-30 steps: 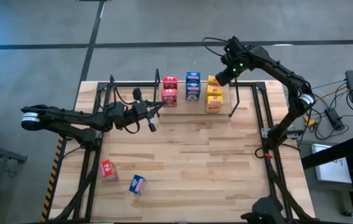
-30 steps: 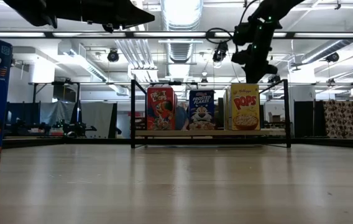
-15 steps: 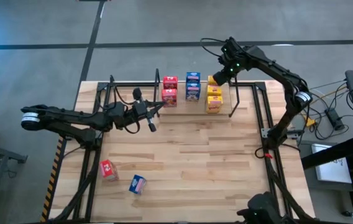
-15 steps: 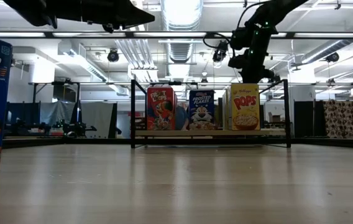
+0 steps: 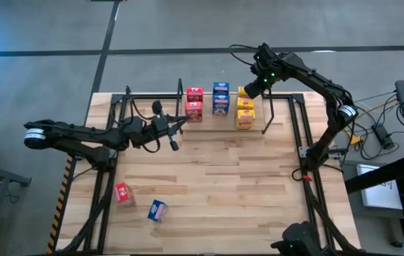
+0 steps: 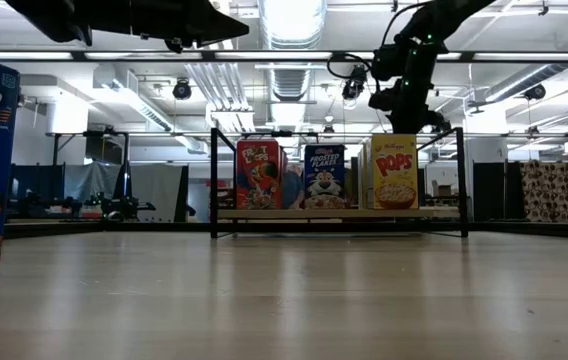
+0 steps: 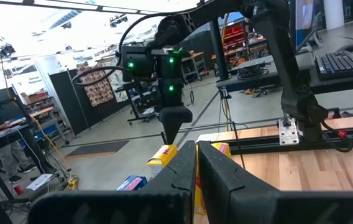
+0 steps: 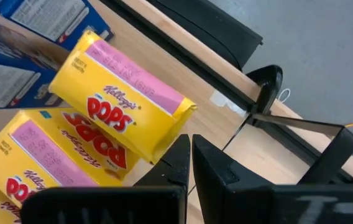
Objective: Stack cereal on shelf
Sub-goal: Adjust the top yellow cereal box on the shelf
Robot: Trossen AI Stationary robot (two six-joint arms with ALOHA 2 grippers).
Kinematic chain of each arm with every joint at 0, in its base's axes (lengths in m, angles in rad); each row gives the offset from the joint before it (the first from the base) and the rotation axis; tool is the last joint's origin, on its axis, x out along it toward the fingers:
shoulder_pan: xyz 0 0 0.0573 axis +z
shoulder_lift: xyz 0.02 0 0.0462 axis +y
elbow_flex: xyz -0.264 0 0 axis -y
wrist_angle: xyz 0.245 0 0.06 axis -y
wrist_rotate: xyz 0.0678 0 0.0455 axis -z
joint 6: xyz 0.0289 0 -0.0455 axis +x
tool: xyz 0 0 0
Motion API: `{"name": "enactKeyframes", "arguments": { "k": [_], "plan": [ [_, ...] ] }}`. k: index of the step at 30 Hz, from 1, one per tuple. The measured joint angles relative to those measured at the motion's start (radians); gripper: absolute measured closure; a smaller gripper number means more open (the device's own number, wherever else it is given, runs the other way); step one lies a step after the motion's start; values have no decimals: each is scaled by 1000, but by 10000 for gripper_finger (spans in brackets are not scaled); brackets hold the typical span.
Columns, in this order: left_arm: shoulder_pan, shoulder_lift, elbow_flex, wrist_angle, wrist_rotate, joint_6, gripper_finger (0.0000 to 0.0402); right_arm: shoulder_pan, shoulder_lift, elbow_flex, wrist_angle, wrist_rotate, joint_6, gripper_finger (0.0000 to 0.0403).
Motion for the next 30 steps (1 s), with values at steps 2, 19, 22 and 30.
{"name": "enactKeyframes", "arguments": {
  "k": [2,19,22,30],
  "plan": [
    [0,0,0,0,0,0,401,8,0,-4,2,0,0,394],
    [0,0,0,-3,0,-8,401,33,-4,30,13,38,8,394],
    [0,0,0,-4,0,-8,401,54,-6,35,65,38,7,394],
    [0,0,0,-5,0,-8,401,134,-6,34,190,35,-7,394]
  ]
}}
